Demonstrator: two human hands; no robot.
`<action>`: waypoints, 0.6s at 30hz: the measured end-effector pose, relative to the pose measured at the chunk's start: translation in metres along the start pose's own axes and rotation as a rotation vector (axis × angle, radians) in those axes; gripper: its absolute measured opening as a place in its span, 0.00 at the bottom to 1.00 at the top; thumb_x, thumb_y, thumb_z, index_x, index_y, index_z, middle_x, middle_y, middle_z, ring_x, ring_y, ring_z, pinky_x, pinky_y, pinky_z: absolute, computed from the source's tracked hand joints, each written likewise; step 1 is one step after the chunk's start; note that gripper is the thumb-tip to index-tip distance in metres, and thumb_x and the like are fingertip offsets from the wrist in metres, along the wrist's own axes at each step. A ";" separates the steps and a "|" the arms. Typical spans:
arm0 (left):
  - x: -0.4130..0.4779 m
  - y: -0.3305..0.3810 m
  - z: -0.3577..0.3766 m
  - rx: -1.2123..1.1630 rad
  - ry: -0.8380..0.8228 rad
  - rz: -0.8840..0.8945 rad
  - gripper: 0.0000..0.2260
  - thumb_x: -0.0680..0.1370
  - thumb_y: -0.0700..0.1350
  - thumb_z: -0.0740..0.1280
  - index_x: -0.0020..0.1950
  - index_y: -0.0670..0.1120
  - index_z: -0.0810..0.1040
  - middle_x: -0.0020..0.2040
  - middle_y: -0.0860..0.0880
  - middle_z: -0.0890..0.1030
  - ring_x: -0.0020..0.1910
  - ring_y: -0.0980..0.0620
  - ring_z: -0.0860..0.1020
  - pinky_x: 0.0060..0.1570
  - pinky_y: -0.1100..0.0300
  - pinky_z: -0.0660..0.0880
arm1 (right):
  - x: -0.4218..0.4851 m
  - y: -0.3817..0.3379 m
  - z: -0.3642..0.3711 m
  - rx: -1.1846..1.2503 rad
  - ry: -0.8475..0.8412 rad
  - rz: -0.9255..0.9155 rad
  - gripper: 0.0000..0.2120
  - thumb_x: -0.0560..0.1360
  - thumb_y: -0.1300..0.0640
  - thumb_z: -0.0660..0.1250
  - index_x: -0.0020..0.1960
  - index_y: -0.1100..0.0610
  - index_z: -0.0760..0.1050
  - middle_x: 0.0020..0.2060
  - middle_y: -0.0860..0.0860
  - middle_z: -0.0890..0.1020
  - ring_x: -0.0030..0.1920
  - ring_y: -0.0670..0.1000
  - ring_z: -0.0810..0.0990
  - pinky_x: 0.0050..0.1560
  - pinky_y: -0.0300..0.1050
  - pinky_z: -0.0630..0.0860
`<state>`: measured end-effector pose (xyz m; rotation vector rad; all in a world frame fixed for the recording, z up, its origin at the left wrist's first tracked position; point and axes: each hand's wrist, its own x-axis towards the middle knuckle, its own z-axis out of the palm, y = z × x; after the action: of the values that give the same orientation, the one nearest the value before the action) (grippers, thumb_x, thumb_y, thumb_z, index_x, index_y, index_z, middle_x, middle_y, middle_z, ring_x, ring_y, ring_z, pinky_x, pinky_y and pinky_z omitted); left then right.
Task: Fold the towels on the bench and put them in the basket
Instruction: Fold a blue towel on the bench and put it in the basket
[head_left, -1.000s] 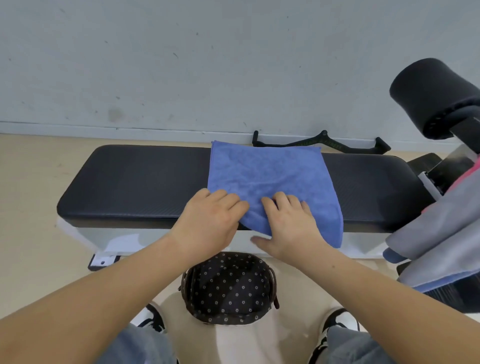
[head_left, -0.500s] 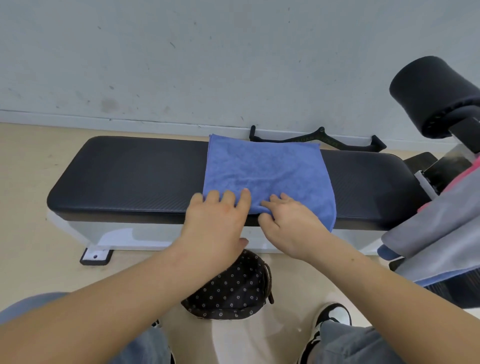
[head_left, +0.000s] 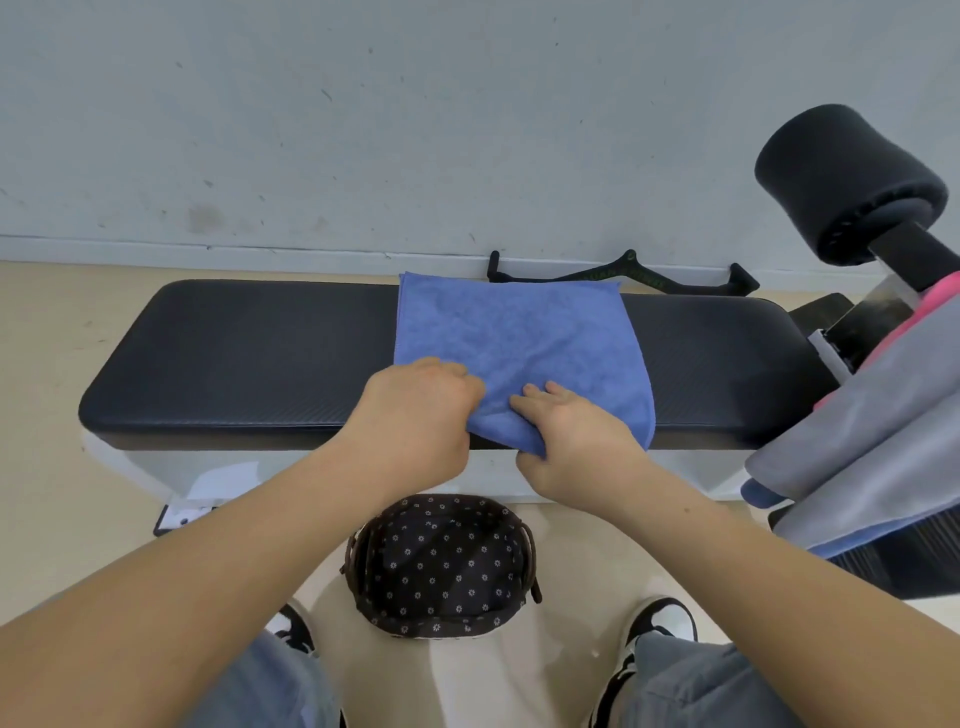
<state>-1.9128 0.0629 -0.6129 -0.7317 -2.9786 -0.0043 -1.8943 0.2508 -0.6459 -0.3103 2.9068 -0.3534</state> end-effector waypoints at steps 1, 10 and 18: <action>-0.001 -0.002 0.000 -0.018 -0.006 -0.005 0.06 0.75 0.40 0.61 0.44 0.51 0.67 0.41 0.53 0.69 0.43 0.51 0.67 0.30 0.59 0.56 | 0.000 0.002 0.001 -0.017 0.034 0.000 0.21 0.75 0.55 0.62 0.68 0.52 0.74 0.65 0.48 0.77 0.68 0.53 0.71 0.59 0.49 0.75; -0.001 -0.027 0.003 -0.159 -0.013 -0.097 0.10 0.73 0.34 0.60 0.42 0.50 0.68 0.34 0.51 0.71 0.33 0.49 0.69 0.30 0.56 0.61 | -0.034 0.062 -0.003 -0.169 0.341 0.090 0.17 0.67 0.68 0.69 0.50 0.52 0.85 0.46 0.49 0.80 0.46 0.56 0.79 0.36 0.44 0.69; -0.003 -0.036 -0.001 -0.504 -0.120 -0.147 0.13 0.70 0.33 0.60 0.32 0.49 0.73 0.29 0.52 0.74 0.31 0.50 0.70 0.32 0.59 0.66 | -0.061 0.083 -0.024 0.123 0.223 0.262 0.04 0.66 0.66 0.61 0.33 0.61 0.71 0.28 0.55 0.71 0.31 0.55 0.66 0.32 0.47 0.62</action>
<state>-1.9264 0.0295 -0.6117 -0.5600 -3.1647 -0.7677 -1.8557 0.3485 -0.6341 0.1381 3.0706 -0.5501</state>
